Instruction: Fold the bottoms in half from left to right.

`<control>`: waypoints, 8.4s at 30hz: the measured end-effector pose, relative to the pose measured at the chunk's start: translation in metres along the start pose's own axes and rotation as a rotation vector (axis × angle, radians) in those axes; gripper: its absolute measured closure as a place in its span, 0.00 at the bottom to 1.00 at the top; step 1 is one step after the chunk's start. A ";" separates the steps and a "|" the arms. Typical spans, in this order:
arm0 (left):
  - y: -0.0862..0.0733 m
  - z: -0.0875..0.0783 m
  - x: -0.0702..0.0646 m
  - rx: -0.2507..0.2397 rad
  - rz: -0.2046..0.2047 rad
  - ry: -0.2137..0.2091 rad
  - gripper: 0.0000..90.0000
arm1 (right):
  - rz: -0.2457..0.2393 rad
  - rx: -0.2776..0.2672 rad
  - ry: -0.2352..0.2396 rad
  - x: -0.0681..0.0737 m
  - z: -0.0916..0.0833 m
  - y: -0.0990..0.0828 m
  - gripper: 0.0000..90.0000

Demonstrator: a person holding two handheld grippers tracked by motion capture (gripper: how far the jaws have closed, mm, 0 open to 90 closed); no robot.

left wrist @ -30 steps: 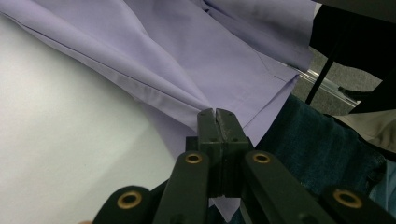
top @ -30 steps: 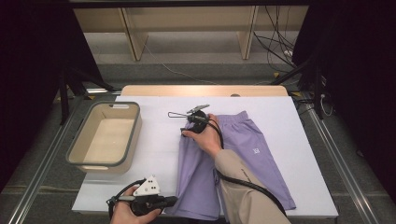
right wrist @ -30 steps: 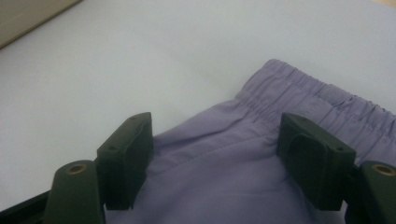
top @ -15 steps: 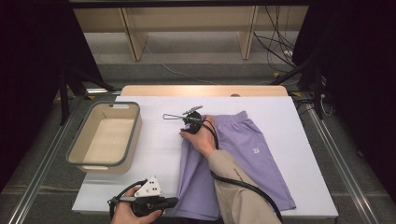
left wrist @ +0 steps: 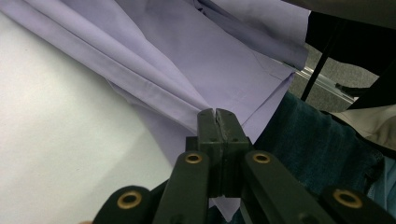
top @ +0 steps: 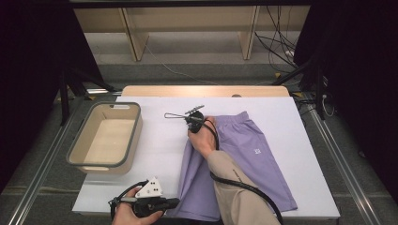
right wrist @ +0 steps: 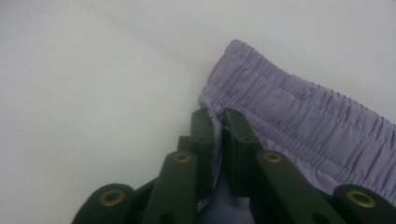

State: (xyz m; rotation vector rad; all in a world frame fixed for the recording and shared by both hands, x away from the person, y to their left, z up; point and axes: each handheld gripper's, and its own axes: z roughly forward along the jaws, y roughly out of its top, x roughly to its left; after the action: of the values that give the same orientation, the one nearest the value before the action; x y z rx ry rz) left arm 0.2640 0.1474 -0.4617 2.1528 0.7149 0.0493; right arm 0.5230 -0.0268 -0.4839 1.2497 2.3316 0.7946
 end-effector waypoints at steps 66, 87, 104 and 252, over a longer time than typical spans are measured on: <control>0.028 -0.061 0.001 -0.370 0.022 -0.006 0.99 | 0.128 -0.213 0.102 -0.005 -0.057 0.050 0.98; 0.032 -0.069 -0.001 -0.397 0.043 0.007 0.99 | 0.139 -0.245 0.122 0.002 -0.063 0.064 0.98; 0.047 -0.062 -0.004 -0.429 0.078 0.005 0.99 | 0.156 -0.247 0.137 0.002 -0.062 0.065 0.98; 0.090 0.120 -0.016 -0.084 0.194 -0.094 0.99 | 0.154 -0.110 0.087 -0.082 -0.141 -0.128 0.42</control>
State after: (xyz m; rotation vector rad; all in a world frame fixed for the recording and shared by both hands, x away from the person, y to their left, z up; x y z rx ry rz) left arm 0.3268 0.0098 -0.4688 2.1220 0.4414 0.0787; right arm 0.4066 -0.1951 -0.4524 1.3848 2.2443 1.0326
